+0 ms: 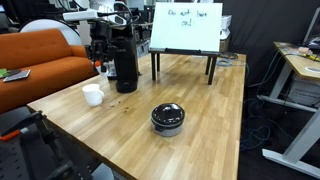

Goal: Put the coffee pod in the mug

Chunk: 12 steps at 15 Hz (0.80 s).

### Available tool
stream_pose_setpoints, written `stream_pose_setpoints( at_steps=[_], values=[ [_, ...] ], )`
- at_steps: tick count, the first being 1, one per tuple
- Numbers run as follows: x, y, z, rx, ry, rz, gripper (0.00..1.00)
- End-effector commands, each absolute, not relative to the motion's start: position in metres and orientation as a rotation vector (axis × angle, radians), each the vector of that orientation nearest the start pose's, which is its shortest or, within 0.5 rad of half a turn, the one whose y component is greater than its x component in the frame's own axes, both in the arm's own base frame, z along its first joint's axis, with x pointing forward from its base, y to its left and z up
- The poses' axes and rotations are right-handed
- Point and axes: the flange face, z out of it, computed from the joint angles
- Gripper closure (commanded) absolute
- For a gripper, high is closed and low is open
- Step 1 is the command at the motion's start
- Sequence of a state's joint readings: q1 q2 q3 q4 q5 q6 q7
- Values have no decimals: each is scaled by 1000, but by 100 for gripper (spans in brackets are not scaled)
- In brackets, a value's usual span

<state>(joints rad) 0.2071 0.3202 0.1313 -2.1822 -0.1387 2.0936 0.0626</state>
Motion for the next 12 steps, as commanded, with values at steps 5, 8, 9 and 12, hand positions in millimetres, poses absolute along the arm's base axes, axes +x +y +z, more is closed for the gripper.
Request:
stream_pose_setpoints(
  at_steps=[5, 8, 9, 12],
  values=[
    [494, 233, 178, -3161, -613, 471, 90],
    [494, 246, 158, -3175, -533, 454, 90],
    [494, 248, 154, -3180, -503, 450, 90],
    [496, 253, 152, -3199, -423, 416, 90]
  ],
)
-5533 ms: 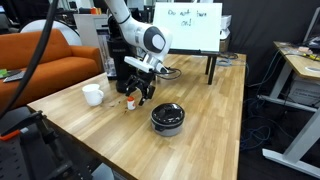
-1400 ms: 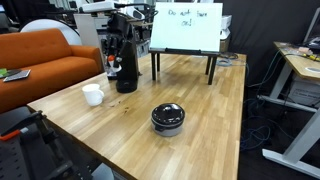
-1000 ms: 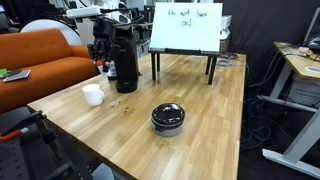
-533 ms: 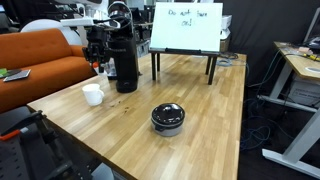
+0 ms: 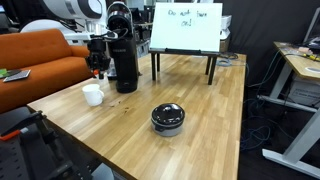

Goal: Put the coffee pod in the mug

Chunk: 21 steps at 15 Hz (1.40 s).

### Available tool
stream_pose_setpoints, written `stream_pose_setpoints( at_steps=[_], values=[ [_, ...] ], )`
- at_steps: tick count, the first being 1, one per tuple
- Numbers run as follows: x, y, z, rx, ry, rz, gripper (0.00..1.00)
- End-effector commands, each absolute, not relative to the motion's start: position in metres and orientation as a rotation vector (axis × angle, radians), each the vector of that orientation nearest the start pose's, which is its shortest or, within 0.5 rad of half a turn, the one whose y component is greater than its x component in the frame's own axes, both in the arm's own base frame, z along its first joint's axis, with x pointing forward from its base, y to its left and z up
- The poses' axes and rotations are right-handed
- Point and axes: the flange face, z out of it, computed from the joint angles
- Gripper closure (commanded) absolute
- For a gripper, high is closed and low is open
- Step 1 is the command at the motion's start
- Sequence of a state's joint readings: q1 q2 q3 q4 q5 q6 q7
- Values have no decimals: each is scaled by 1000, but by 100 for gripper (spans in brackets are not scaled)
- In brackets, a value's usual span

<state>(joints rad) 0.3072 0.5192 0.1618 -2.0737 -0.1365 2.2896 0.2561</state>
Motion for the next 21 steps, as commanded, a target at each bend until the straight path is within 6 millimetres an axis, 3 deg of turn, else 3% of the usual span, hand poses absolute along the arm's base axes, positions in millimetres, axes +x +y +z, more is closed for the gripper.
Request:
stream_pose_setpoints(
  at_steps=[1, 8, 16, 21],
  values=[
    [496, 255, 152, -3204, -405, 410, 90],
    [491, 264, 154, -3242, -318, 376, 90],
    [474, 279, 190, -3287, -163, 250, 90],
    [451, 286, 181, -3293, -76, 295, 90]
  ],
)
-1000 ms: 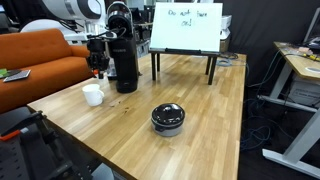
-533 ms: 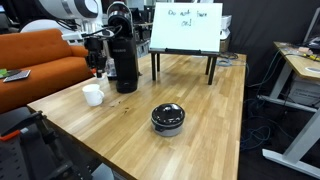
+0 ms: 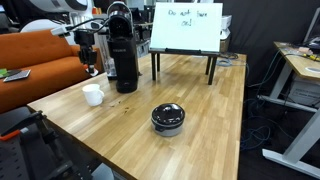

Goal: Put the coffee pod in the mug

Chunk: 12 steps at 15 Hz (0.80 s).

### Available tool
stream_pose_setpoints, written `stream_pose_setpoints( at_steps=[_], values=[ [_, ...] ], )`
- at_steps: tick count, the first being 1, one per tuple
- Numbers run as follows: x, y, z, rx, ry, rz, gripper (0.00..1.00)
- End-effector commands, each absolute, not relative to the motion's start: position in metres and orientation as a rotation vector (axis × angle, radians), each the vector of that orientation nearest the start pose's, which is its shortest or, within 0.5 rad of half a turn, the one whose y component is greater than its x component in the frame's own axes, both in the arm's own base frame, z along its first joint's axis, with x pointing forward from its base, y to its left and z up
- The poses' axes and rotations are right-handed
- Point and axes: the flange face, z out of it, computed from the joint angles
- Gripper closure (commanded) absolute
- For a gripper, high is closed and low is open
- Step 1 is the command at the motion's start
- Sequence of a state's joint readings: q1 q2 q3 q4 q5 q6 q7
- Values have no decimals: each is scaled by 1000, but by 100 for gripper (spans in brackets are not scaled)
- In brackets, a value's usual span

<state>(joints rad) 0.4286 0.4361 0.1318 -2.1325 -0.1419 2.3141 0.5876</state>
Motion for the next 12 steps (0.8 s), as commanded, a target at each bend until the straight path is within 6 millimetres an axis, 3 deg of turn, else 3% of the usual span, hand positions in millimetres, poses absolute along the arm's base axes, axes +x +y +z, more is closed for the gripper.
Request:
stream_pose_setpoints(
  at_steps=[1, 7, 12],
  values=[
    [447, 284, 175, -3303, -48, 313, 90],
    [432, 280, 158, -3300, 48, 362, 90],
    [437, 279, 147, -3271, 63, 358, 90]
  ],
)
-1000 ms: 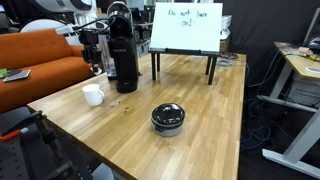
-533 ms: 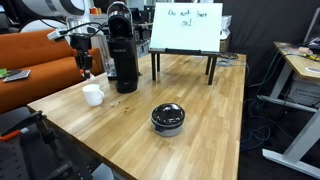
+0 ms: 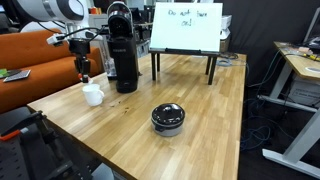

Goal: Put the coffee pod in the mug

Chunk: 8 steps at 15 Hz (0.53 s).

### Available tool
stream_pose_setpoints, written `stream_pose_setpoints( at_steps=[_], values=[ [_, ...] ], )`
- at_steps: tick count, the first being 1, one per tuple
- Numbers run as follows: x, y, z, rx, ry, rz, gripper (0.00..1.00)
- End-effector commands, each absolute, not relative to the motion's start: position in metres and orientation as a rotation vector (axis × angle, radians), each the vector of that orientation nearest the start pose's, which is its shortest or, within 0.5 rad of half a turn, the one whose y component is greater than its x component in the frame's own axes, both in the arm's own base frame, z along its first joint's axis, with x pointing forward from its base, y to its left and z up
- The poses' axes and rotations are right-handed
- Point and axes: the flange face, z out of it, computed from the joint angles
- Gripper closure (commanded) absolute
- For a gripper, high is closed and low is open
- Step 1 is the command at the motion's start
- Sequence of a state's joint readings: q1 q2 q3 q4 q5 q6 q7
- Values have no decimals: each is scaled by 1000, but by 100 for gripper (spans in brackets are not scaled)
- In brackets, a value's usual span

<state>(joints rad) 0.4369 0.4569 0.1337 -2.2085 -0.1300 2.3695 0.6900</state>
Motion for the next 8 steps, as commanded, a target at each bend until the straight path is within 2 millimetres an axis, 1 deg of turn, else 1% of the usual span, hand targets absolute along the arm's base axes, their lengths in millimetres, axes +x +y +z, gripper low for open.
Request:
stream_pose_setpoints(
  at_steps=[1, 4, 7, 8],
  values=[
    [438, 278, 144, -3267, 74, 363, 90],
    [445, 266, 138, -3259, 123, 387, 90],
    [454, 254, 138, -3251, 157, 397, 89],
    [457, 251, 139, -3243, 162, 400, 75]
  ],
)
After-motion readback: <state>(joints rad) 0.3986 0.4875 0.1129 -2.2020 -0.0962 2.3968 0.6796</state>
